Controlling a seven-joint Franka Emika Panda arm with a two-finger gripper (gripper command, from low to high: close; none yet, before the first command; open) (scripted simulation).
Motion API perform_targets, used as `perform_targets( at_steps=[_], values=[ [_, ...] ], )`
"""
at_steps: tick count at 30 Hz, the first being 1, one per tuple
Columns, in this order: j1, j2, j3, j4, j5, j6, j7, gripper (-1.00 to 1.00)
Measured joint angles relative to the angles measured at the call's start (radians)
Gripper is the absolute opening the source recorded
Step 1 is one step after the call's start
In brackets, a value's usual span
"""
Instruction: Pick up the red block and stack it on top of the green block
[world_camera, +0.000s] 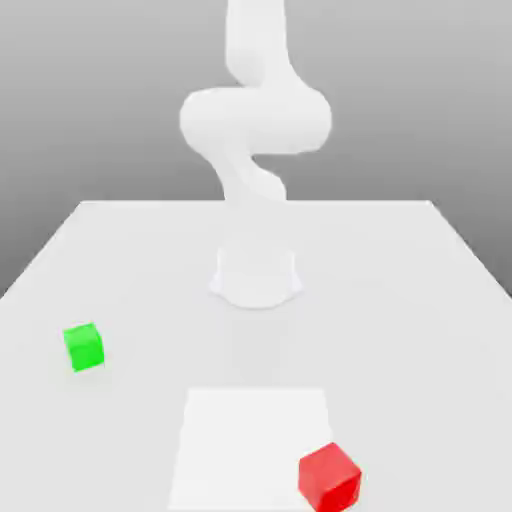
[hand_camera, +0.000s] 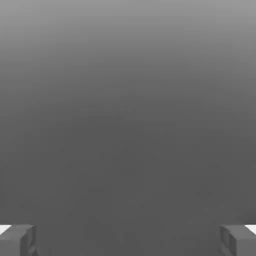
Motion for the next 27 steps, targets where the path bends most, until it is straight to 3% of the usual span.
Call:
perform_targets(
  at_steps=[14,21,27],
  values=[
    [-0.202,0.470,0.259,-0.053,-0.184,0.139,0.628,0.00],
    [-0.209,0.699,0.291,-0.079,-0.260,0.210,0.928,0.00],
    [-0.184,0.872,0.296,-0.107,-0.239,0.284,1.124,0.00]
  ],
)
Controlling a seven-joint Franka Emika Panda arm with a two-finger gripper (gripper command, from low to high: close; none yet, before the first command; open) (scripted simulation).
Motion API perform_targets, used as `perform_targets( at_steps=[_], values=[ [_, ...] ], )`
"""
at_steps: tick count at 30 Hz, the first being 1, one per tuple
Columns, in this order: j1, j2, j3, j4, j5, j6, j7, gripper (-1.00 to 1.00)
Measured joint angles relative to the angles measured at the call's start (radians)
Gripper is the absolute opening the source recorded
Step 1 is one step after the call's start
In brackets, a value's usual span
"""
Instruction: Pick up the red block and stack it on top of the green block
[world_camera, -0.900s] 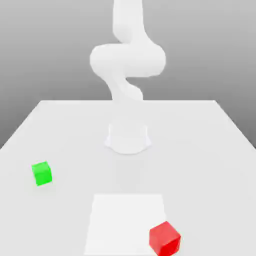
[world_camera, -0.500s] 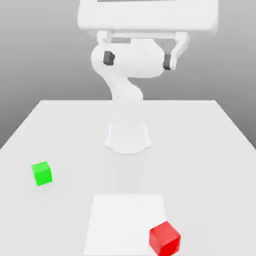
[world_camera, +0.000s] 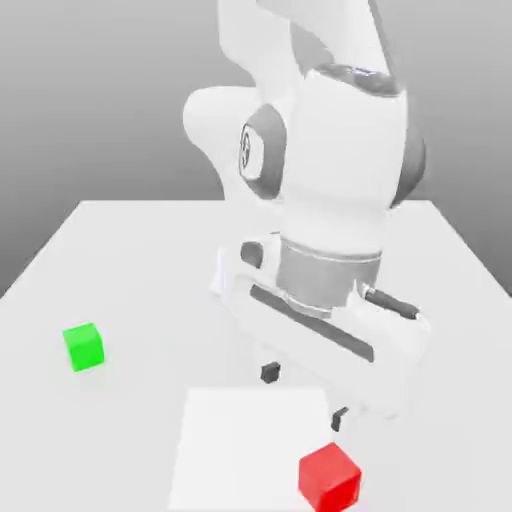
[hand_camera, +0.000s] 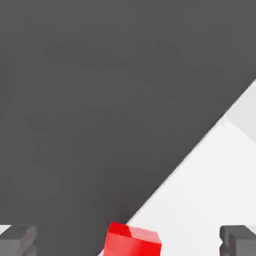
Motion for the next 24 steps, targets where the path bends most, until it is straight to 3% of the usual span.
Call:
perform_targets(
  at_steps=[3,8,9,16,21,24],
  values=[
    [0.012,0.075,0.009,-0.015,0.048,0.043,0.068,0.00],
    [0.079,0.236,-0.071,0.008,-0.035,0.164,0.160,0.00],
    [0.093,0.260,-0.088,0.012,-0.051,0.183,0.172,-1.00],
    [0.093,0.261,-0.089,0.012,-0.050,0.186,0.173,-1.00],
    [0.042,0.113,-0.020,-0.018,0.062,0.074,0.092,-1.00],
    [-0.017,0.049,-0.091,-0.076,0.078,0.054,0.159,-1.00]
  ],
)
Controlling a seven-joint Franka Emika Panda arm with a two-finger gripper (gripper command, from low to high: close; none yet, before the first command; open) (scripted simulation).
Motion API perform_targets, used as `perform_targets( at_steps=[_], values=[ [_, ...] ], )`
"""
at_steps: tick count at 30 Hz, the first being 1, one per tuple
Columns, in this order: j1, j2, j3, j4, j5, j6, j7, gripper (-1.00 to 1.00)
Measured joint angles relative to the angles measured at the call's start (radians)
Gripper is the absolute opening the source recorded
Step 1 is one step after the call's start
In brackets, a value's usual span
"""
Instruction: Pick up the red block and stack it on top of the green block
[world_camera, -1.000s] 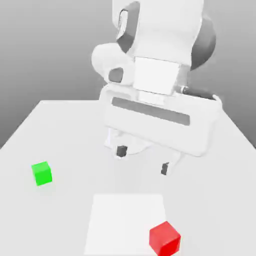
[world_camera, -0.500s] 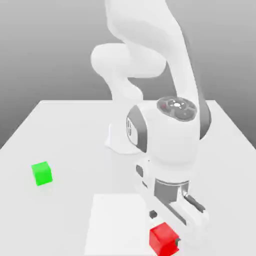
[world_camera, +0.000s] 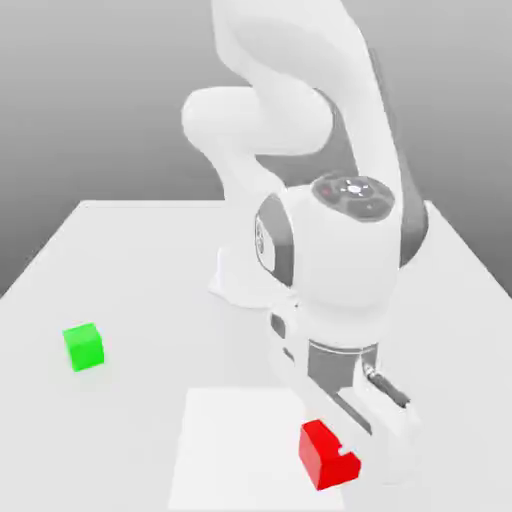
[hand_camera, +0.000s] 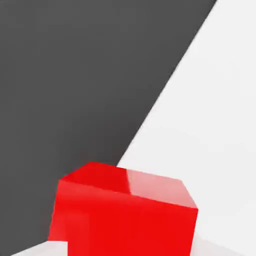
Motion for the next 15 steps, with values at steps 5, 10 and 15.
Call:
perform_targets(
  at_steps=[5,10,15],
  values=[
    [-0.124,-0.105,-0.152,-0.111,0.009,-0.005,0.153,-1.00],
    [-0.370,-0.233,-0.257,-0.230,0.033,-0.003,0.307,-1.00],
    [-0.500,-0.369,-0.358,-0.350,0.099,0.008,0.426,-1.00]
  ],
)
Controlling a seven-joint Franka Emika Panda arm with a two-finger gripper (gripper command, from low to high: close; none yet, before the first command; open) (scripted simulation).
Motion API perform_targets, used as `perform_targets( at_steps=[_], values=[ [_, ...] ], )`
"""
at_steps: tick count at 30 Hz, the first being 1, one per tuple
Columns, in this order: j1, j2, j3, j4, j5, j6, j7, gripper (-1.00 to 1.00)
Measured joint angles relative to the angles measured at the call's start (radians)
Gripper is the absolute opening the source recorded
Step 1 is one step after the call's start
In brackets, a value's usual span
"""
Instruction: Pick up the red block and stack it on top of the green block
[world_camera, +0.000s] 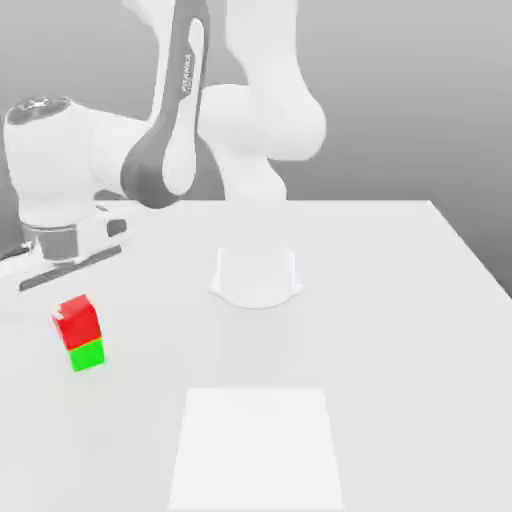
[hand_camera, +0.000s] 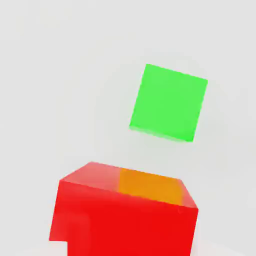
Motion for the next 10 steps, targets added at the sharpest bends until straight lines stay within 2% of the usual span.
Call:
perform_targets(
  at_steps=[2,7,8,10],
  values=[
    [-0.029,0.002,-0.030,-0.025,0.023,0.034,0.020,-1.00],
    [-0.025,0.161,-0.040,-0.027,0.084,0.196,-0.010,-1.00],
    [-0.027,0.197,-0.033,-0.026,0.104,0.230,-0.025,1.00],
    [-0.027,0.197,-0.033,-0.026,0.105,0.231,-0.025,1.00]
  ],
)
